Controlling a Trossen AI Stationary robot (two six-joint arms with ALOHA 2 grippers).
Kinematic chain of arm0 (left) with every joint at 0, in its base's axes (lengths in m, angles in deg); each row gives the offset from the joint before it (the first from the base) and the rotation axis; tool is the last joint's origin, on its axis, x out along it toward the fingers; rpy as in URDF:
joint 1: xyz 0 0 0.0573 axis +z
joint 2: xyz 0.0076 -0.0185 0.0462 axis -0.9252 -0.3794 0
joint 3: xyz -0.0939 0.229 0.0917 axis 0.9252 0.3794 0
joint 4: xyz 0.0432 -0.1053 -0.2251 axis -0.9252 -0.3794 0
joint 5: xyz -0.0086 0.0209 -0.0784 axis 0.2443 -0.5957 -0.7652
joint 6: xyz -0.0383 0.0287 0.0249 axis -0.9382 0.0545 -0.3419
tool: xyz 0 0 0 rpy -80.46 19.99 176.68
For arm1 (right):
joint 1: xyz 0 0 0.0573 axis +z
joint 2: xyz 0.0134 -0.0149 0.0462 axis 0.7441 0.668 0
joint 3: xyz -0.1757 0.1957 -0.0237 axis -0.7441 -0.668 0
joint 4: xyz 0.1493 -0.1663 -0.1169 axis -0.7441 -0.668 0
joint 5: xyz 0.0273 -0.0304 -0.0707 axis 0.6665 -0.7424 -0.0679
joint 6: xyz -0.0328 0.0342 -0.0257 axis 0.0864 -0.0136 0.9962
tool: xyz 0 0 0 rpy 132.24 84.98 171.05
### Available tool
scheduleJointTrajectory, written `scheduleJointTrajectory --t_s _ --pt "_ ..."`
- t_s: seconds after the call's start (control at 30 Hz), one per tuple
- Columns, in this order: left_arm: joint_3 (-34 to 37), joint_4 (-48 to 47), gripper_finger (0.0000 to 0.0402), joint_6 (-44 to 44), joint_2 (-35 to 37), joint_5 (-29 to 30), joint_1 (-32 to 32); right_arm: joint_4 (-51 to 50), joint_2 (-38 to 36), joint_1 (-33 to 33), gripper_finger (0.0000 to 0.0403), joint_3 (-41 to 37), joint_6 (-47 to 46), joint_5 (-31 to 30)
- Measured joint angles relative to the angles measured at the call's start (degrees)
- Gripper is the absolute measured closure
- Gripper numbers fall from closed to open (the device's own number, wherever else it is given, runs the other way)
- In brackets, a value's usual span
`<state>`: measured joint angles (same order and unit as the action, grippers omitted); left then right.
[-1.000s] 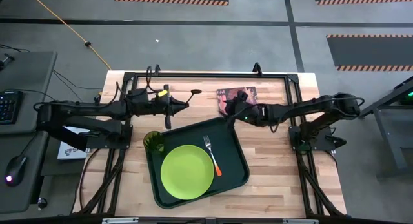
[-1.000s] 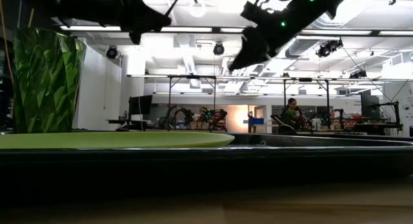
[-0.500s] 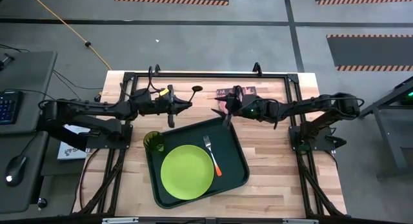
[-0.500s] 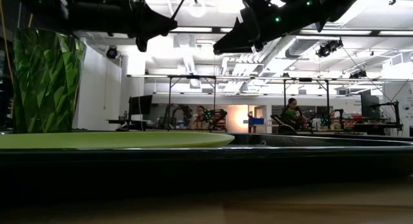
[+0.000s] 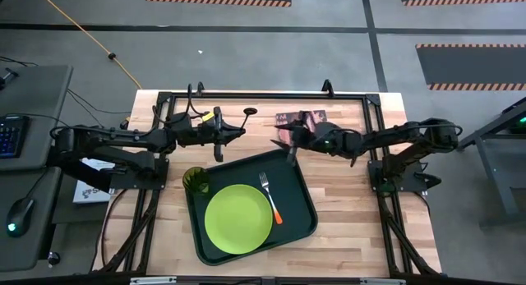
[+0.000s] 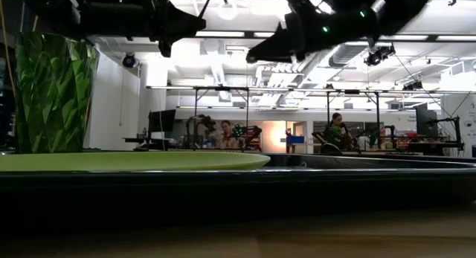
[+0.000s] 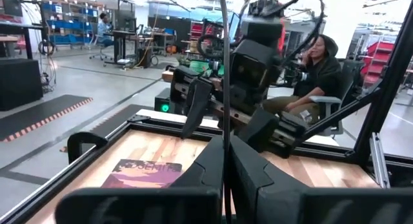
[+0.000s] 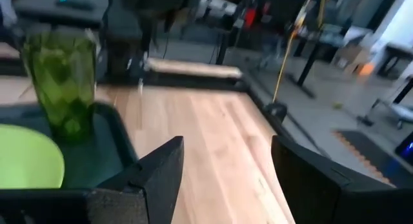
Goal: Pick and place plate/cup/fork/spoon on tray
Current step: Put the black spoon on the black tray to the right of the orange fork
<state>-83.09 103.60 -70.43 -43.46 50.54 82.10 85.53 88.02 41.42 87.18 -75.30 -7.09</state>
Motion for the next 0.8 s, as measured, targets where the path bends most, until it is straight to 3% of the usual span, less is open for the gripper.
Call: scheduleJointTrajectory --t_s 0.17,0.3,0.47,0.8 --pt "0.0 0.5 0.0401 0.8 -0.2 0.0 -0.1 24.2 -1.0 -2.7 0.0176 -10.1 -4.1 -0.2" --pt "0.9 10.4 0.0401 0.5 -5.3 0.0 -0.6 36.6 -1.0 -3.9 0.0176 -13.2 -10.6 5.0" --pt "0.4 21.4 0.0401 -3.6 -16.4 -1.3 -0.6 33.8 -1.0 -3.0 0.0176 -11.3 -11.5 7.4" --pt "-7.2 22.8 0.0401 -7.0 -28.2 -6.2 -1.3 30.6 -1.0 -1.4 0.0176 -7.4 -7.4 6.4"
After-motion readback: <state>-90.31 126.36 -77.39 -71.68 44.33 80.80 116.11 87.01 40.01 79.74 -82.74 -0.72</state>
